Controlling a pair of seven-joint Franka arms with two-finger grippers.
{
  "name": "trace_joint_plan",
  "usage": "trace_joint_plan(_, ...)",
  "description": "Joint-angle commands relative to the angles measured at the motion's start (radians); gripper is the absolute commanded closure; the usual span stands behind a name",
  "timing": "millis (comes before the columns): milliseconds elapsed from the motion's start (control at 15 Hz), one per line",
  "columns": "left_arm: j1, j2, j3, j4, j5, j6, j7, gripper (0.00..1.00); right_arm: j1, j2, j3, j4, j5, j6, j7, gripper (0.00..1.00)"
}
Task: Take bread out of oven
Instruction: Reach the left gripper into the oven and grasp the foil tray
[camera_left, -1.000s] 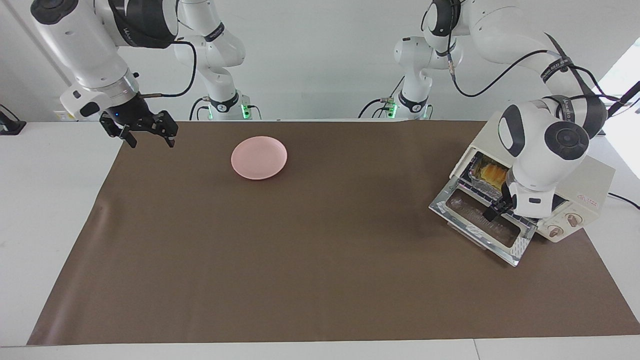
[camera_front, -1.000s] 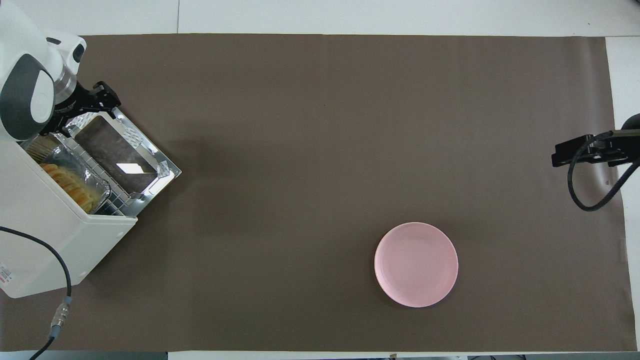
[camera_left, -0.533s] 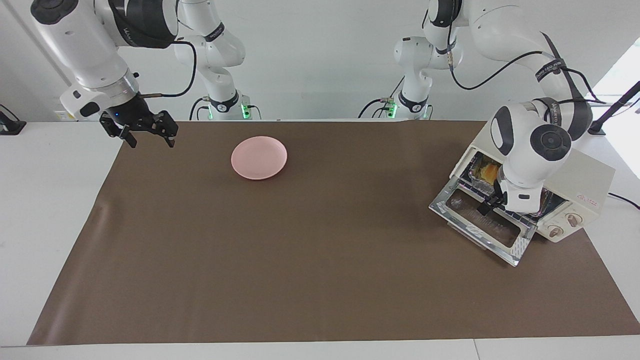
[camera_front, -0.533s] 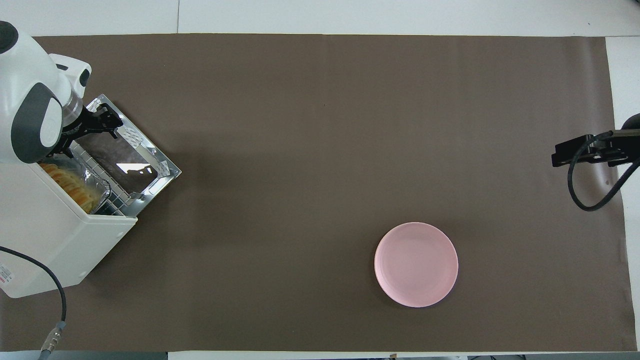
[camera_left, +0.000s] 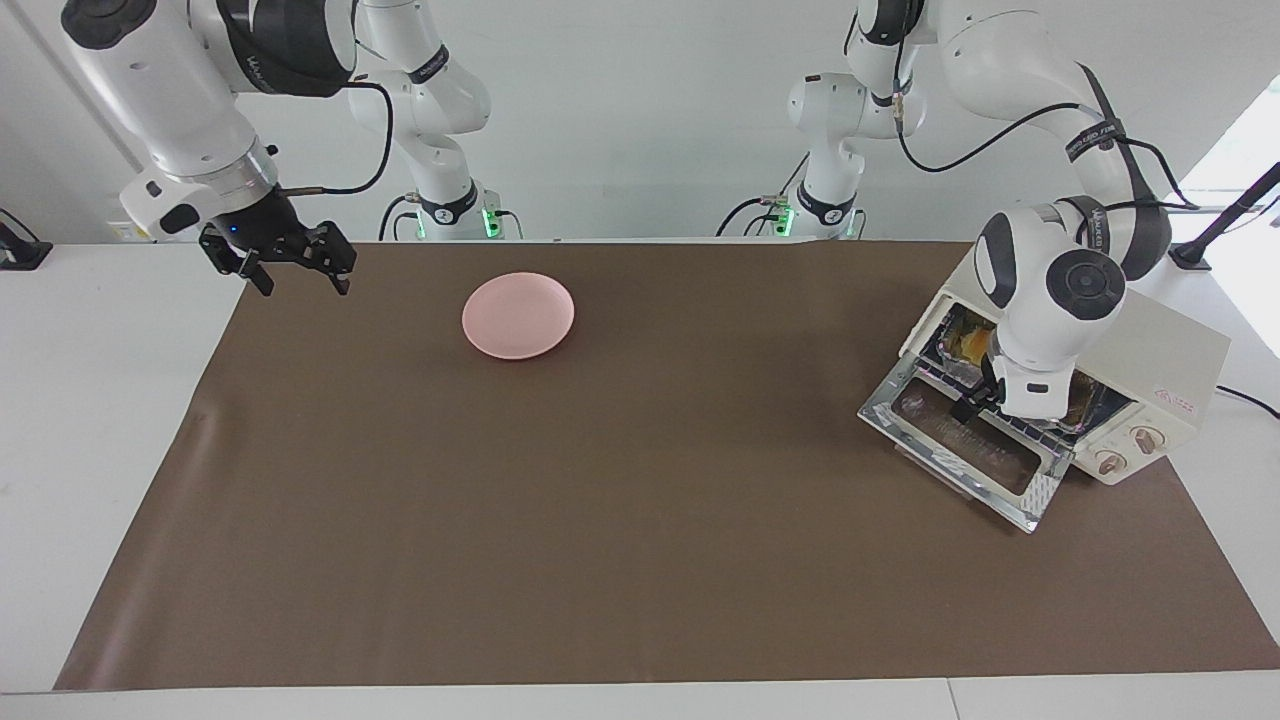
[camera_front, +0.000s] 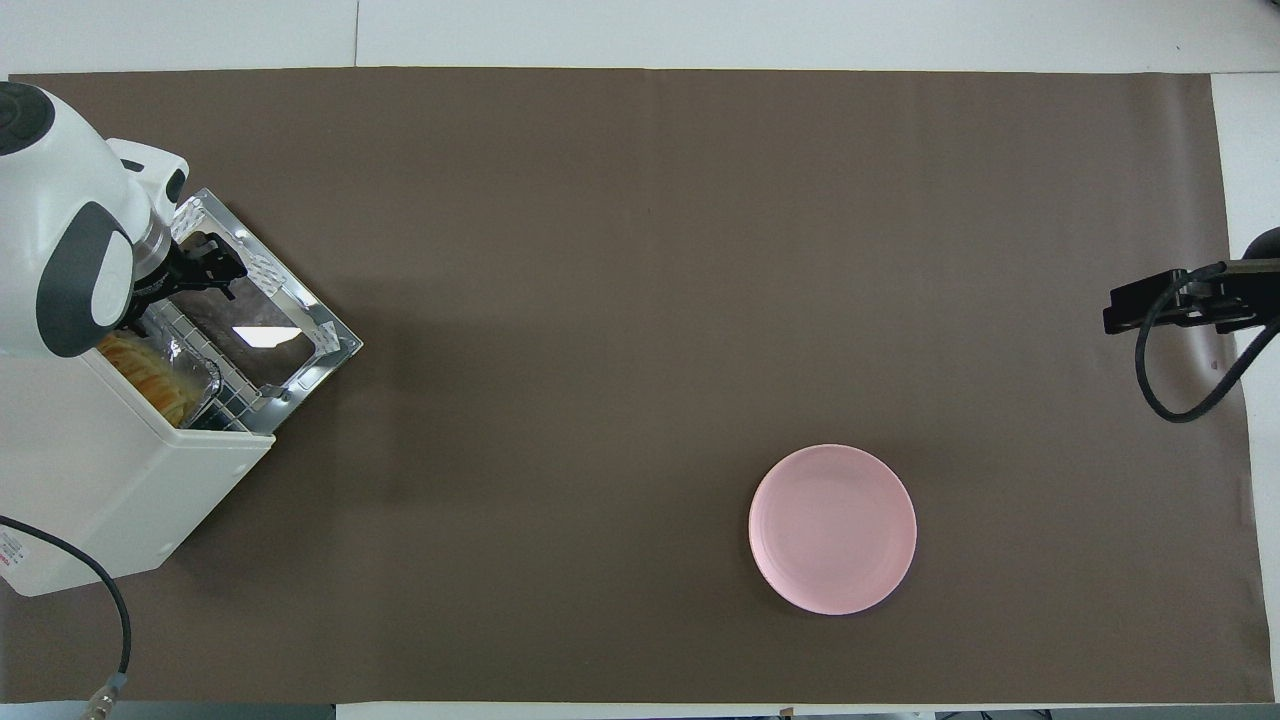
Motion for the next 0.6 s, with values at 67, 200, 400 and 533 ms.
trace_joint_plan(67, 0.000, -0.059, 0.005, -0.102, 0.026, 0.086, -0.020, 0.00, -0.004, -0.010, 0.002, -0.001, -0.011, -0.012, -0.019, 0.00)
trace_joint_plan(200, 0.002, -0.059, 0.005, -0.113, 0.026, 0.100, -0.020, 0.08, -0.004, -0.010, 0.002, -0.001, -0.011, -0.014, -0.019, 0.00)
trace_joint_plan(400, 0.002, -0.067, 0.005, -0.145, 0.026, 0.130, -0.020, 0.31, -0.004, -0.010, 0.002, -0.001, -0.011, -0.012, -0.019, 0.00)
trace_joint_plan(533, 0.002, -0.071, 0.005, -0.159, 0.026, 0.141, -0.020, 0.49, -0.004, -0.010, 0.002, -0.001, -0.011, -0.012, -0.019, 0.00)
